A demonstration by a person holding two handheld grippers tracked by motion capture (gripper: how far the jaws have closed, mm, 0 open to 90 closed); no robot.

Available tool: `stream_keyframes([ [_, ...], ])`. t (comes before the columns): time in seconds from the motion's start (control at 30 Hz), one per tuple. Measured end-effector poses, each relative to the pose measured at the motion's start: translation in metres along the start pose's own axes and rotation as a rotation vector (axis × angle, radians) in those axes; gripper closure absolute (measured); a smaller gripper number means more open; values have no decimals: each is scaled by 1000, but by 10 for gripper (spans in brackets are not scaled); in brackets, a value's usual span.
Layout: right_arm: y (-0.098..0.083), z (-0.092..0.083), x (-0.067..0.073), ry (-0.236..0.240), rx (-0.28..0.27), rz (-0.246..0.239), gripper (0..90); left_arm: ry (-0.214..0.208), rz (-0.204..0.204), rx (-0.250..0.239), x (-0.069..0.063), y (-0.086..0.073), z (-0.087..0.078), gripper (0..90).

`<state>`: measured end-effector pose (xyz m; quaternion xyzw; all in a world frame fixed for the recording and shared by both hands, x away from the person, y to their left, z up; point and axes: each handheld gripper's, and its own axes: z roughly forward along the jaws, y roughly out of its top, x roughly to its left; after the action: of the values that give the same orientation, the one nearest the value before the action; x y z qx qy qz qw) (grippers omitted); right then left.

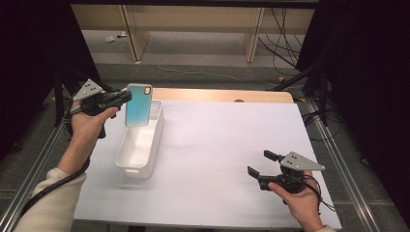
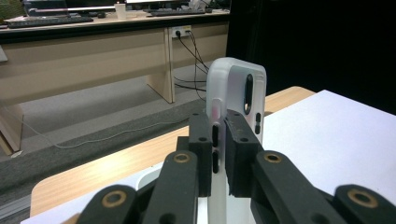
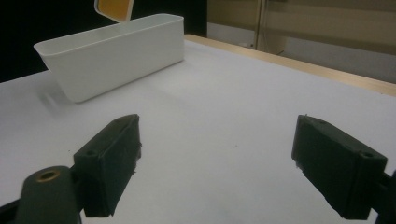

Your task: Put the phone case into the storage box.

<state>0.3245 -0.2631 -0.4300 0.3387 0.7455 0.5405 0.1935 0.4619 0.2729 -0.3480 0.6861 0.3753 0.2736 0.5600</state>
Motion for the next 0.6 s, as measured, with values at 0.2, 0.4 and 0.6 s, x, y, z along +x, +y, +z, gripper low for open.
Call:
stream_keyframes([
  [0.2, 0, 0, 0, 1, 2, 2, 168, 1, -2, 5, 2, -2, 4, 824],
  [0.4, -1, 0, -1, -5, 0, -4, 166, -3, 4, 4, 2, -1, 8, 824],
  [0.6, 0, -1, -1, 0, 6, 4, 164, -7, -7, 3, 4, -2, 11, 824],
])
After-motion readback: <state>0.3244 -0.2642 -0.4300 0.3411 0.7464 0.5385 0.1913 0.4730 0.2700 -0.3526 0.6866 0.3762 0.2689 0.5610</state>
